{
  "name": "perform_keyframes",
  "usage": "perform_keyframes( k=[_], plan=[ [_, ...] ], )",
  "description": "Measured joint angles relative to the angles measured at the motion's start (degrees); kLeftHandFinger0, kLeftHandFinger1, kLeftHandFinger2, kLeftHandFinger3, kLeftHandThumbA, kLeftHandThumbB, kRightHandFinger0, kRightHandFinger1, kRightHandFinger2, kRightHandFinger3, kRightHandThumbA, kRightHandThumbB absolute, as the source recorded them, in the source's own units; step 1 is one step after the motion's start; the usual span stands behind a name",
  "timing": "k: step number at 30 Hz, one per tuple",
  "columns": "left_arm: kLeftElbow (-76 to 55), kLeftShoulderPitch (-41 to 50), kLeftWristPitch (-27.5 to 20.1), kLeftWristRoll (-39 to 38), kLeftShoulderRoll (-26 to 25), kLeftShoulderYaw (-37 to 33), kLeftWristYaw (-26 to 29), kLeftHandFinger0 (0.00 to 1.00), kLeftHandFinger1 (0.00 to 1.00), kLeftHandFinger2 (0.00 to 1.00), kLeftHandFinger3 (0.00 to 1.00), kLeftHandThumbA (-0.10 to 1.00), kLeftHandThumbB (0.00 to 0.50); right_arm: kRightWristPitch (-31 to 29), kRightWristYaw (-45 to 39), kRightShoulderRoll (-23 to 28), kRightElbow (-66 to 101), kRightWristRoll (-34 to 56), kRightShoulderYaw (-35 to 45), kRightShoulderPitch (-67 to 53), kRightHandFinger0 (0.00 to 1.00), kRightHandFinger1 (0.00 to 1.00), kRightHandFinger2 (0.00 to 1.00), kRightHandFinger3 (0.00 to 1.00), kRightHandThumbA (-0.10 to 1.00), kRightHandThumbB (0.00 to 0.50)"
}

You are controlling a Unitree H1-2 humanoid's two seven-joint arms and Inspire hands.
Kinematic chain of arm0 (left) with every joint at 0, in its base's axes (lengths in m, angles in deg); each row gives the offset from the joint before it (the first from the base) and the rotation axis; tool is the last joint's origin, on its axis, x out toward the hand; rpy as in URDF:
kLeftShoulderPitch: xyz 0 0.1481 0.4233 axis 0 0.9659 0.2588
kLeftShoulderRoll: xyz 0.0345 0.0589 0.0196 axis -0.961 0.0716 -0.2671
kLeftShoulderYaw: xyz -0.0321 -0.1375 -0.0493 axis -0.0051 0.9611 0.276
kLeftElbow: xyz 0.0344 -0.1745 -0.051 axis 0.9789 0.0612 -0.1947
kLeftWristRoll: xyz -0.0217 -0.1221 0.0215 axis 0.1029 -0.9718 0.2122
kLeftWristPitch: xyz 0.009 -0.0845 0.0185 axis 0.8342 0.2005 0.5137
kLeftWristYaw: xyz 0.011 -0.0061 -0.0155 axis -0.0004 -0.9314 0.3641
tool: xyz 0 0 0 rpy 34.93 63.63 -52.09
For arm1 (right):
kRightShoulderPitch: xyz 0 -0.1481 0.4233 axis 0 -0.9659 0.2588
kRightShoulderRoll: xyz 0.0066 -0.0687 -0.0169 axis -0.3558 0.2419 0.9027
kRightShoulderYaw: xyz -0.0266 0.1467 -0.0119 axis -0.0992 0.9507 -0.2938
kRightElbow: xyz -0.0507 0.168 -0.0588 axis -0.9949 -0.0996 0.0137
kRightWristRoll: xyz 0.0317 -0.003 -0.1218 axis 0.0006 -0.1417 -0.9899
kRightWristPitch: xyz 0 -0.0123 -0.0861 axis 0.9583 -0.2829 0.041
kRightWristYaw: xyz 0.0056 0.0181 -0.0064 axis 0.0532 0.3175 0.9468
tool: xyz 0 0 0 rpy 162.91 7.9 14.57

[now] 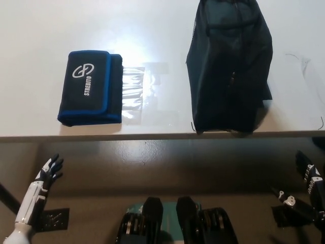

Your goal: Use both hands to pick up the lunch bag on the right hand side and smoothly move it near the note book on the left hand side

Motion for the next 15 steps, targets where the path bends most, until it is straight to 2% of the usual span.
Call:
perform_keyframes(
  k=[5, 10, 13, 15],
  plan=[
    [-9.2, 2.5, 0.2, -0.9, 0.4, -0.1, -0.4, 1.0, 1.0, 1.0, 1.0, 1.0, 0.395, -0.2, 0.2, -0.2, 4.9, 0.0, 0.7, -2.1, 1.0, 1.0, 1.0, 1.0, 1.0, 0.254],
    [-16.6, 4.4, 0.9, -1.8, 2.1, -0.1, -0.4, 1.0, 1.0, 1.0, 1.0, 1.0, 0.409, -0.3, 0.4, -0.8, 10.6, 0.0, 1.3, -3.9, 1.0, 1.0, 1.0, 1.0, 1.0, 0.209],
    [-21.4, 4.9, 1.6, -2.4, 3.8, -0.1, -0.4, 0.96, 0.97, 1.0, 1.0, 1.0, 0.401, -0.4, 0.6, -1.3, 14.6, 0.0, 2.0, -4.5, 1.0, 1.0, 1.0, 1.0, 1.0, 0.203],
    [-23.0, 4.8, 1.8, -2.6, 4.5, -0.1, -0.3, 0.97, 0.95, 1.0, 1.0, 1.0, 0.397, -0.5, 0.6, -1.6, 16.3, 0.0, 2.5, -4.5, 1.0, 1.0, 1.0, 1.0, 1.0, 0.207]
  ],
)
